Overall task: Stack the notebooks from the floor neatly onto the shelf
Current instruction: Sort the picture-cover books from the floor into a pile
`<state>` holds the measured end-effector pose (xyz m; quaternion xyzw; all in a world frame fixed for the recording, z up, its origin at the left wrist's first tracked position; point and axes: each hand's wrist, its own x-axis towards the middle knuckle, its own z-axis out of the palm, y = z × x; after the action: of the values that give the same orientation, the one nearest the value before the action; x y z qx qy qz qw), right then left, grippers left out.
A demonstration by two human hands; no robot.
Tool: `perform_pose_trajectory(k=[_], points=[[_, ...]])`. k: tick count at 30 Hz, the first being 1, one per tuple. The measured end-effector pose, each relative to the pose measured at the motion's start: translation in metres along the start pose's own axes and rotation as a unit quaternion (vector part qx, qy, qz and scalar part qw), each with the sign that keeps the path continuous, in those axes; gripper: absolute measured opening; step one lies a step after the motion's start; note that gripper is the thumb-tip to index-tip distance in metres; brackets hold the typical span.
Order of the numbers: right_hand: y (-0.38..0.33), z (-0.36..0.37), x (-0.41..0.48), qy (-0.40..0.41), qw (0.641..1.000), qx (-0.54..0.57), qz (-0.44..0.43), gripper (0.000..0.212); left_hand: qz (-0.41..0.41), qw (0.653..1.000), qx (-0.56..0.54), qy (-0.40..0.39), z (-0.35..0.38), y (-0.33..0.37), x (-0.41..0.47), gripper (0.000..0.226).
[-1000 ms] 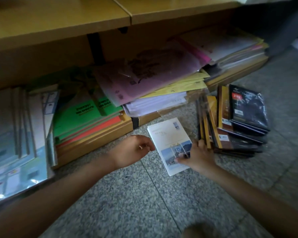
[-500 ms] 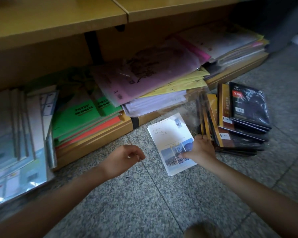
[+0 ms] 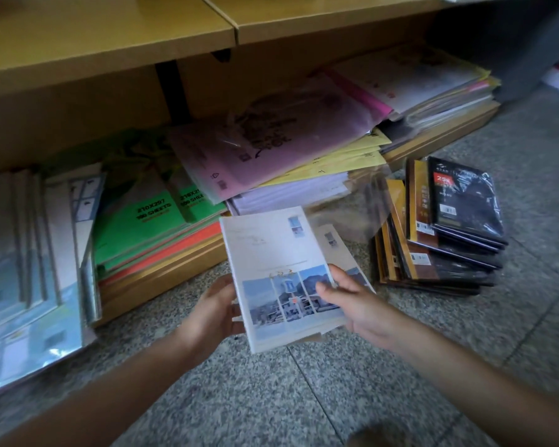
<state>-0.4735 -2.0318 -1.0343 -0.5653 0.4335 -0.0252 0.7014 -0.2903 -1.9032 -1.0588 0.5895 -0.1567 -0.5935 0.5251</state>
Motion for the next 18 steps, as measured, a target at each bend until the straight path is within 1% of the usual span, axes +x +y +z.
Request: perform_pose_trajectory(k=[1, 3, 5, 6, 8, 9, 10, 11, 12, 13, 14, 15, 16, 18], points=[[-0.001, 0.006, 0.001, -0.015, 0.999, -0.034, -0.014, 0.057, 0.014, 0.999, -0.030, 0.008, 0.004, 0.004, -0.003, 0.038], [-0.004, 0.016, 0.003, -0.032, 0.994, -0.099, -0.043, 0.046, 0.034, 0.993, -0.100, 0.043, 0.009, 0.009, -0.006, 0.042], [-0.006, 0.022, 0.010, -0.038, 0.985, -0.157, -0.058, 0.041, 0.054, 0.988, -0.130, 0.066, 0.008, 0.008, -0.009, 0.045], [-0.005, 0.023, 0.014, -0.030, 0.980, -0.188, -0.063, 0.043, 0.052, 0.987, -0.128, 0.078, 0.006, 0.007, -0.009, 0.042], [0.001, 0.020, 0.024, -0.003, 0.967, -0.245, -0.075, 0.049, 0.028, 0.991, -0.090, 0.095, -0.002, 0.003, -0.010, 0.024], [0.007, 0.016, 0.031, 0.029, 0.959, -0.269, -0.087, 0.055, 0.022, 0.993, -0.065, 0.100, -0.006, 0.002, -0.010, 0.027], [0.013, 0.010, 0.037, 0.080, 0.946, -0.298, -0.096, 0.062, 0.015, 0.994, -0.043, 0.103, -0.011, -0.001, -0.008, 0.041], [0.019, 0.003, 0.043, 0.140, 0.925, -0.339, -0.096, 0.073, 0.012, 0.993, -0.028, 0.113, -0.015, -0.002, -0.007, 0.051], [0.026, -0.005, 0.048, 0.194, 0.898, -0.388, -0.077, 0.087, 0.013, 0.992, -0.015, 0.124, -0.016, -0.002, -0.007, 0.055], [0.033, -0.014, 0.052, 0.227, 0.871, -0.433, -0.038, 0.101, 0.017, 0.992, -0.003, 0.128, -0.017, -0.001, -0.009, 0.053], [0.039, -0.021, 0.054, 0.235, 0.853, -0.466, 0.005, 0.113, 0.023, 0.992, 0.006, 0.127, -0.017, 0.001, -0.010, 0.050], [0.044, -0.025, 0.054, 0.223, 0.844, -0.487, 0.039, 0.123, 0.028, 0.992, 0.011, 0.125, -0.017, 0.001, -0.010, 0.046], [0.049, -0.029, 0.054, 0.208, 0.840, -0.498, 0.059, 0.127, 0.032, 0.992, 0.015, 0.124, -0.017, 0.001, -0.009, 0.043], [0.056, -0.033, 0.053, 0.199, 0.842, -0.496, 0.067, 0.128, 0.040, 0.991, 0.025, 0.122, -0.020, 0.001, -0.007, 0.039]])
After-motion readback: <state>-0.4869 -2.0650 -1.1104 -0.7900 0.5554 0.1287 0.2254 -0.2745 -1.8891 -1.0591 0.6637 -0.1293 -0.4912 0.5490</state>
